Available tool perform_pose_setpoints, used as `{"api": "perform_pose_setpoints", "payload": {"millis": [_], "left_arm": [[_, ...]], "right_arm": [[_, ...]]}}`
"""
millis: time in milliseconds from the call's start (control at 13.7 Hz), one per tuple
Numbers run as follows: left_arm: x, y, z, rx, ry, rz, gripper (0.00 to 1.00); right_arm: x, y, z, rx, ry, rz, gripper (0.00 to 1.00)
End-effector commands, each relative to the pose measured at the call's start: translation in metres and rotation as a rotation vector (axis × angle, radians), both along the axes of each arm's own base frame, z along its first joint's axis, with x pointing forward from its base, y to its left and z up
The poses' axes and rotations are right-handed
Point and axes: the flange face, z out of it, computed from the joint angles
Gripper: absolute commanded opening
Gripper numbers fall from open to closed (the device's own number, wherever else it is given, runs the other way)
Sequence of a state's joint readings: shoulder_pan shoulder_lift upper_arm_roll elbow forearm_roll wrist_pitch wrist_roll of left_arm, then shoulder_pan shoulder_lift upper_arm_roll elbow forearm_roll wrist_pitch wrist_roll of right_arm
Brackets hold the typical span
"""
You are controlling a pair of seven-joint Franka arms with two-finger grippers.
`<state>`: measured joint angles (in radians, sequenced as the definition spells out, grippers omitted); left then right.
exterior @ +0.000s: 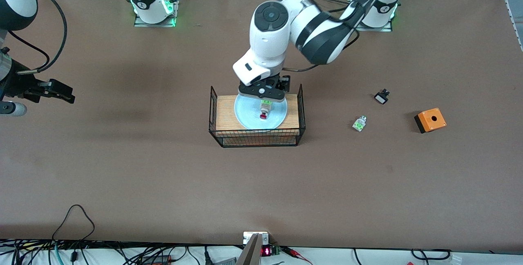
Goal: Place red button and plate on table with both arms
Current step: 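Close the left gripper on the red button's green base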
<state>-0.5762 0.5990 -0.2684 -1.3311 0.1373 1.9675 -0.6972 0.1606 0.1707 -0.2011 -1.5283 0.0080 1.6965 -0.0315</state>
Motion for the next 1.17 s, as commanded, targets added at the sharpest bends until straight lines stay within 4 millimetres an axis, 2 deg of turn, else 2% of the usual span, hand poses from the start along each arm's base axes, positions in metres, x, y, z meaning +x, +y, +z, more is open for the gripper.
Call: {"api": "perform_pose_setpoints", "payload": {"millis": [0,146,292,438,510,583,729,875,1021,1094], "left_arm": [[0.008,-0.005,-0.007,0.056,-0.068,-0.013,1.00],[0.017,-0.002,-0.022,0.077,-0.105,-0.027,1.00],[0.014,-0.007,-0.037,0.083,-0.098,-0.038,0.99],[0.010,-0.009,-0.044,0.093,-0.090,-0.048,0.83],[0.007,-0.010,-0.045,0.095,-0.086,-0.051,0.79],[0.007,-0.010,-0.046,0.099,-0.083,-0.051,0.70],[0.007,-0.011,-0.052,0.101,-0.077,-0.063,0.40],[0.009,-0.008,-0.050,0.103,-0.075,-0.056,0.14],[0.008,-0.008,-0.043,0.097,-0.075,-0.052,0.04],[0.007,-0.007,-0.036,0.097,-0.076,-0.050,0.03]], "right_arm": [[-0.003,0.000,0.006,0.012,0.002,-0.014,1.00],[-0.003,0.000,0.006,0.012,0.003,-0.012,1.00],[-0.003,0.000,0.005,0.012,0.003,-0.012,1.00],[-0.003,0.000,0.005,0.011,0.005,-0.011,1.00],[-0.003,0.000,0.005,0.011,0.005,-0.011,1.00],[-0.003,0.000,0.005,0.009,0.005,-0.009,1.00],[-0.003,0.000,0.005,0.005,0.005,-0.007,1.00],[-0.003,0.001,0.005,0.003,0.005,-0.004,1.00],[-0.003,0.001,0.005,0.003,0.005,-0.004,1.00],[-0.003,0.002,0.005,0.003,0.005,-0.002,1.00]]}}
